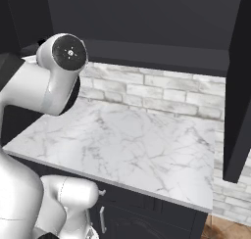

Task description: Pick the bottled drink from the counter and place it in the open cabinet.

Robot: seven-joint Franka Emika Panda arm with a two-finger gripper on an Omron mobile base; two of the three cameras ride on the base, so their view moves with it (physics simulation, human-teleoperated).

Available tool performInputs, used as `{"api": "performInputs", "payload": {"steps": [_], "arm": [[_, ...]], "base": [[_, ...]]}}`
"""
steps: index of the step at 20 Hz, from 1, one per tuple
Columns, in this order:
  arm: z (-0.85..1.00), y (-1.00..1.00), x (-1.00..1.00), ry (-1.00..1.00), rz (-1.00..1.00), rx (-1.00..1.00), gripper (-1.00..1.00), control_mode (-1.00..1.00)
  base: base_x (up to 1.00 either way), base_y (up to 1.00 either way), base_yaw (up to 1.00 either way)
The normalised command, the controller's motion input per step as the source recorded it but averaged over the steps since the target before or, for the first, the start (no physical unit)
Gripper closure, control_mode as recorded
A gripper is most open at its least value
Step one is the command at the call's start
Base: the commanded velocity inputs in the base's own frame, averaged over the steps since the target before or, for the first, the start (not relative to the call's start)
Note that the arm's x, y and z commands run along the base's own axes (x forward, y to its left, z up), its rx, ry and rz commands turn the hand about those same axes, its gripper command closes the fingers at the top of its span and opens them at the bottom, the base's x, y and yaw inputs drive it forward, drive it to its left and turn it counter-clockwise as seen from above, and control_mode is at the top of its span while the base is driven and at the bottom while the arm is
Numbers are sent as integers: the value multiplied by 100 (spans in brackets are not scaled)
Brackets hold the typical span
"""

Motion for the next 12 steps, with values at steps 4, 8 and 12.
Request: {"api": "performInputs", "payload": {"steps": [4,8,12], "arm": [[5,-9,20,-9,-24,5,100,-100],[0,-7,30,-8,-25,1,100,-100],[0,-13,37,-7,-20,9,100,-100]], "base": [[0,0,0],[0,0,0],[0,0,0]]}}
